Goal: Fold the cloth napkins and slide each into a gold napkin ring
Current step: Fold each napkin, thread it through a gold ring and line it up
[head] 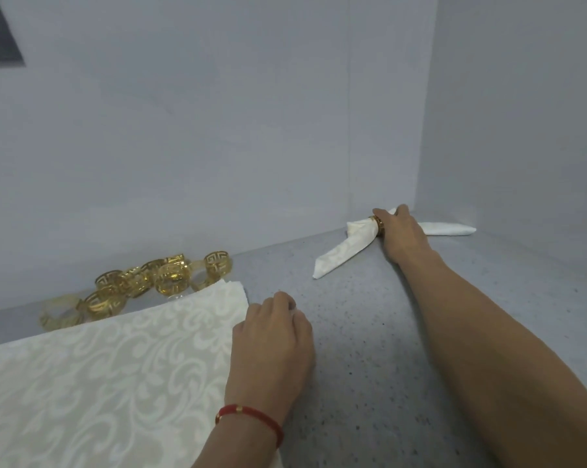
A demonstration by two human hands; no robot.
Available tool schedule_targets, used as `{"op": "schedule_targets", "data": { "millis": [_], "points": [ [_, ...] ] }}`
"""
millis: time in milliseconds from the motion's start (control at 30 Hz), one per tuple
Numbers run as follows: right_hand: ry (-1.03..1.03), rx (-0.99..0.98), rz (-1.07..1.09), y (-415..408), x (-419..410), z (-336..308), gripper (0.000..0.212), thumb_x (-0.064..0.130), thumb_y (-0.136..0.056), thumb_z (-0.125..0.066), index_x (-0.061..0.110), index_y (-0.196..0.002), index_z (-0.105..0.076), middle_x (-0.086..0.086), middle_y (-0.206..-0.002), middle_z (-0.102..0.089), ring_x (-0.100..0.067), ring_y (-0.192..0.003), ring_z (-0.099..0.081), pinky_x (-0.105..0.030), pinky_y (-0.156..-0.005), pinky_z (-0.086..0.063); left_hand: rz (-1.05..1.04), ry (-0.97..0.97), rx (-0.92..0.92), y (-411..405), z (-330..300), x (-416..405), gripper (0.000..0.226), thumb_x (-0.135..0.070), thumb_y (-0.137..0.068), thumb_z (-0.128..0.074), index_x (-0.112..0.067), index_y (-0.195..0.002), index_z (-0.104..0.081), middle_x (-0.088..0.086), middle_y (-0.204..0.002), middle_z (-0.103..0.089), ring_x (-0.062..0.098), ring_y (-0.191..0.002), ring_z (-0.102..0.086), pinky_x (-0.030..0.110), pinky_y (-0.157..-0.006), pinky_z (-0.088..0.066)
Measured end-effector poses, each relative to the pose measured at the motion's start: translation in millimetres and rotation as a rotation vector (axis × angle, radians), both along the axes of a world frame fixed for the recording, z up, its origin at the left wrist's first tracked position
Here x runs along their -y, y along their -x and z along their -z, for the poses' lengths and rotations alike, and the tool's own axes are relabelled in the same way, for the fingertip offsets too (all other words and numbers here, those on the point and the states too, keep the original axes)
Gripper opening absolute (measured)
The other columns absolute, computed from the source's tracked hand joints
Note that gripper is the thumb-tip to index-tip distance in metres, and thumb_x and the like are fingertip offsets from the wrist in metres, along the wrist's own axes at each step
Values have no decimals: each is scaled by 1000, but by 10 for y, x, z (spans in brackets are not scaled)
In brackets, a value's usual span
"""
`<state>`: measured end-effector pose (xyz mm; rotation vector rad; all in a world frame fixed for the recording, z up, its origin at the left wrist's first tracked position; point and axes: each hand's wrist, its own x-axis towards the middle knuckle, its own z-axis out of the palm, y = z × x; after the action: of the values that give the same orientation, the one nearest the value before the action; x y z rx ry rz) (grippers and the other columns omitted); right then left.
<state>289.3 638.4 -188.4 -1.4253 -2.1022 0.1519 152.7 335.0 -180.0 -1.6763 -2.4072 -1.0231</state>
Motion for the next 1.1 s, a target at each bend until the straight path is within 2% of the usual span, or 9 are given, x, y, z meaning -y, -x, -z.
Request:
{"op": "schedule_targets", "data": {
  "millis": [200, 300, 400, 533, 667, 833, 933, 1033, 1100],
  "points": [
    [-26, 80, 2, 152, -160, 22, 61, 10, -102, -50, 21, -158, -29, -21, -131, -38, -41, -108, -54, -52, -93, -50, 5, -1, -40, 55, 46, -31, 13, -33, -101, -37, -29, -100, -49, -13, -93, -53, 9, -88, -43, 30, -79, -33],
    [-122, 90, 114, 165, -80, 35, 49, 0, -97, -51, 6, -143, -37, -18, -124, -43, -38, -97, -60, -49, -75, -52, -1, -25, -46, 62, 66, -45, 10, -31, -100, -39, -28, -97, -48, -13, -90, -53, 10, -85, -42, 30, -76, -30],
    [-140, 82, 155, 135, 189, 60, 38, -2, -92, -54, 6, -128, -43, -16, -121, -44, -36, -93, -61, -44, -66, -46, -5, -38, -46, 95, 98, -47, 11, -31, -99, -39, -28, -96, -49, -13, -89, -53, 11, -86, -44, 31, -77, -32],
    [-79, 117, 154, -5, 757, 59, 37, 10, -96, -52, 10, -133, -44, -13, -126, -47, -31, -102, -59, -45, -80, -51, -11, -19, -70, 102, 96, -57, 13, -29, -99, -39, -26, -92, -49, -11, -87, -53, 13, -85, -44, 32, -75, -30],
    [-75, 265, 126, -143, 1617, 25, 25, 18, -100, -49, 15, -124, -53, -7, -121, -56, -26, -107, -57, -38, -89, -44, -15, 78, -161, 105, 110, -66, 16, -29, -98, -39, -21, -100, -53, -3, -101, -57, 19, -95, -47, 33, -77, -31],
    [-108, 161, -105, -384, 2685, -58, 29, 26, -99, -49, 22, -126, -59, -2, -123, -59, -24, -112, -55, -39, -95, -43, 82, 342, -158, 43, -286, 19, 23, -21, -98, -41, -10, -108, -59, 12, -120, -60, 29, -111, -55, 37, -94, -44],
    [12, 32, -390, -450, 3340, -184, 25, 25, -99, -52, 22, -121, -63, 0, -118, -63, -23, -109, -59, -41, -95, -48, 144, 313, -149, -53, -521, 337, 27, -16, -94, -52, -11, -120, -59, 10, -128, -56, 28, -118, -53, 35, -99, -44],
    [116, 102, -646, -424, 3936, -359, 21, 30, -96, -62, 18, -112, -69, -1, -110, -67, -21, -102, -62, -39, -91, -51, 147, 261, -164, -146, -526, 1036, 34, -15, -89, -54, -15, -122, -60, 6, -125, -55, 26, -116, -51, 39, -97, -46],
    [184, 164, -731, -439, 4223, -473, 25, 38, -92, -71, 24, -112, -72, 5, -107, -67, -12, -99, -60, -29, -89, -50, 113, 260, -164, -139, -450, 1573, 38, -10, -86, -51, -18, -122, -58, 3, -120, -54, 24, -116, -48, 38, -94, -45]
  ]
}}
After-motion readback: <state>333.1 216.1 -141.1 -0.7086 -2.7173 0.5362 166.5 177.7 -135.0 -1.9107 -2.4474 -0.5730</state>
